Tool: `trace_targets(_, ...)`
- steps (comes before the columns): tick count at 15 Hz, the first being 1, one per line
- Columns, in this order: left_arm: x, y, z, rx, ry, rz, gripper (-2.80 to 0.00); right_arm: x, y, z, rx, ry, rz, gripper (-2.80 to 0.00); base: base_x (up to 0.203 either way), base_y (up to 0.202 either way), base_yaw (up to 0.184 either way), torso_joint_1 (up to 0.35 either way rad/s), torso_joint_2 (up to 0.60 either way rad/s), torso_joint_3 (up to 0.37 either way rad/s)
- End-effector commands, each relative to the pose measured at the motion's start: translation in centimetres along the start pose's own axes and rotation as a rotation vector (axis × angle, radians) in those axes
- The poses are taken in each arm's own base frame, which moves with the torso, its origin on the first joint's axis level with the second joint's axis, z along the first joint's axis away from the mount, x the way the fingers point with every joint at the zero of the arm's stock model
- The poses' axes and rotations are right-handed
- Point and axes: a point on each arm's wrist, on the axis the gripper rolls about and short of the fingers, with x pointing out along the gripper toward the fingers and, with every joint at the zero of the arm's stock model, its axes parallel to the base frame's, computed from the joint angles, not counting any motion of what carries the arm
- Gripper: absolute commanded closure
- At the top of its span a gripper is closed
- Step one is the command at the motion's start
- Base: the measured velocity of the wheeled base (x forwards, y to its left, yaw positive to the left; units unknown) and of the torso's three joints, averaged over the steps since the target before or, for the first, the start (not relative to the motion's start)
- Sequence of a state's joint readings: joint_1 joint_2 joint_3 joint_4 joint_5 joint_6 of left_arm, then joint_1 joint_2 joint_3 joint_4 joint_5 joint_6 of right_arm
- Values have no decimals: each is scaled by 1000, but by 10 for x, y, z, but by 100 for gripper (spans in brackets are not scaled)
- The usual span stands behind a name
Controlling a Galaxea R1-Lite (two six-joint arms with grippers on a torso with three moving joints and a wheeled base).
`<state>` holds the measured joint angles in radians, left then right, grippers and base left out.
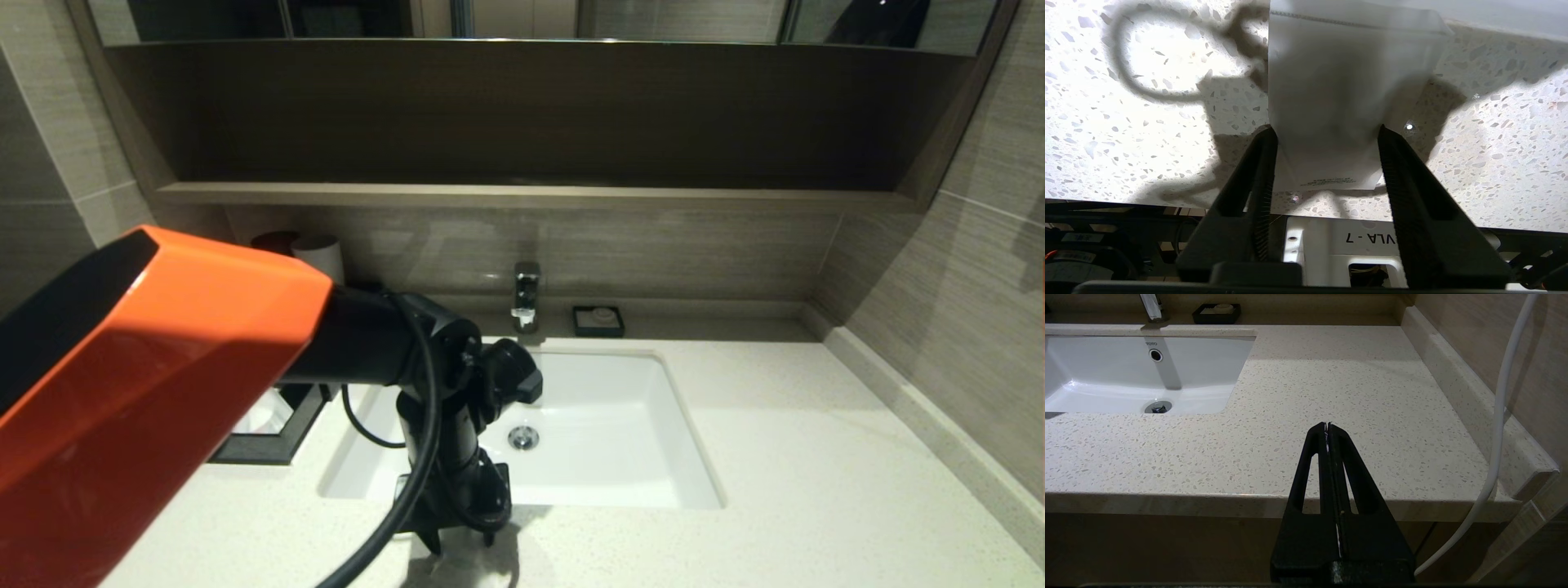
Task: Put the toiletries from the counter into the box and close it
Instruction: Pick up the bathroom toiletry
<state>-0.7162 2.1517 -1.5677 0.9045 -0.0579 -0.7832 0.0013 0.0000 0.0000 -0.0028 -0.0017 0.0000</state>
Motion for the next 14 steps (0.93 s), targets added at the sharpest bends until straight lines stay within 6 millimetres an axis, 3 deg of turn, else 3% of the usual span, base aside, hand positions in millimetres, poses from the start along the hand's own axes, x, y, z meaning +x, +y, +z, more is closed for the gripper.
trace_targets(1, -1, 0, -1, -5, 3, 0, 0, 0, 0, 0, -1, 1, 0, 0, 0, 0, 0, 0, 0, 0)
trace_targets(9, -12, 2, 0, -17, -31, -32, 0, 0, 0, 0, -1, 0, 2, 0, 0, 0, 0, 0, 0, 0)
trace_targets(11, -27, 6, 2, -28, -85, -66, 0, 0, 0, 0, 0, 1, 0, 0, 0, 0, 0, 0, 0, 0)
trace_targets(14, -55, 31, 11, -85, -173, -89, 0, 0, 0, 0, 0, 1, 0, 0, 0, 0, 0, 0, 0, 0)
